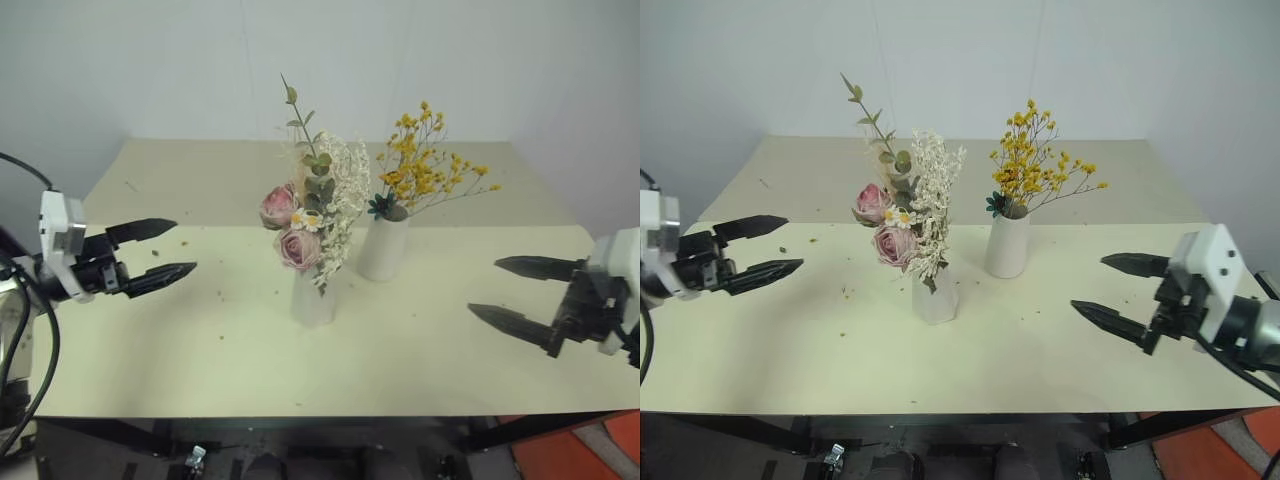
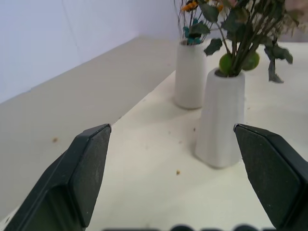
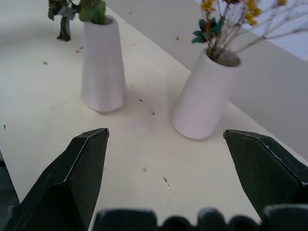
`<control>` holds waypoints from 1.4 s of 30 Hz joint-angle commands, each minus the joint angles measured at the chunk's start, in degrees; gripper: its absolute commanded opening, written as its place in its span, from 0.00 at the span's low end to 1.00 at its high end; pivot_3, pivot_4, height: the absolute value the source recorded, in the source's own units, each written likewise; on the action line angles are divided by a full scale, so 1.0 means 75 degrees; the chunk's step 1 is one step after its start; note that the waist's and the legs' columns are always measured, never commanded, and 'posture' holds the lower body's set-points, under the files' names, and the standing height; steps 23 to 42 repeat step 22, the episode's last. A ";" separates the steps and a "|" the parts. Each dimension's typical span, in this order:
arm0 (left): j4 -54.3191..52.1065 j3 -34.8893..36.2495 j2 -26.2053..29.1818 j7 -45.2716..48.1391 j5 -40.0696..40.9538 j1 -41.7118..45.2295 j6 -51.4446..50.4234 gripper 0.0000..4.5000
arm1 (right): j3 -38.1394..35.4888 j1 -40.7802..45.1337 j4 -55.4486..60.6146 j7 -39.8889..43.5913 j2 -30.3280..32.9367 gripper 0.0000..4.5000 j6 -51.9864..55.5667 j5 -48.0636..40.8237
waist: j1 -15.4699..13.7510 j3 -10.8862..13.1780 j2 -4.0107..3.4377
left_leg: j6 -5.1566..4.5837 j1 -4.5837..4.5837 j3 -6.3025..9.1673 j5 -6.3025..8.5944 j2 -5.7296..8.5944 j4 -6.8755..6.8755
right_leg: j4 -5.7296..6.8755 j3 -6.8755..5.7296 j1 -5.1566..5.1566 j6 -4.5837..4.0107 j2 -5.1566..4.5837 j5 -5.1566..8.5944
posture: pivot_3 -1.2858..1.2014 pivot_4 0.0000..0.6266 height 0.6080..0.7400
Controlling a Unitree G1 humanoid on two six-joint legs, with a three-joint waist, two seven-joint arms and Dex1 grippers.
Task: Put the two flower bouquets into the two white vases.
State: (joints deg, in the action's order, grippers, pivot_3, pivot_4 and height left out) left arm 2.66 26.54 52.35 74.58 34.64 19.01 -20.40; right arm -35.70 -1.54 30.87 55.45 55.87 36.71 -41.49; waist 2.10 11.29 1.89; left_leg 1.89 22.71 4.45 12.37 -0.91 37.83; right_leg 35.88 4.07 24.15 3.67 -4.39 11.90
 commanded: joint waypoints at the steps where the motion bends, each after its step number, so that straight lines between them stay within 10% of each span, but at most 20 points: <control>1: -0.0503 0.0633 0.0237 -0.0158 0.0283 -0.0265 0.0013 0.99 | -0.0598 -0.0038 -0.0314 0.0383 0.0275 1.00 -0.0372 0.0162 | 0.0003 0.0000 0.0000 | 0.0000 0.0000 0.0000 0.0000 0.0000 0.0000 | 0.0000 0.0000 0.0002 -0.0001 0.0000 0.0000 | 0.52 0.24 1.00; 42: -0.0671 0.0759 0.0090 -0.0738 0.0601 -0.0445 0.0081 0.99 | -0.0615 -0.0233 -0.0891 0.0750 0.0215 1.00 -0.0881 0.0602 | 0.0024 0.0000 0.0000 | 0.0000 0.0000 -0.0006 0.0000 -0.0002 -0.0003 | 0.0001 0.0003 0.0003 -0.0003 0.0002 0.0002 | 0.52 0.24 1.00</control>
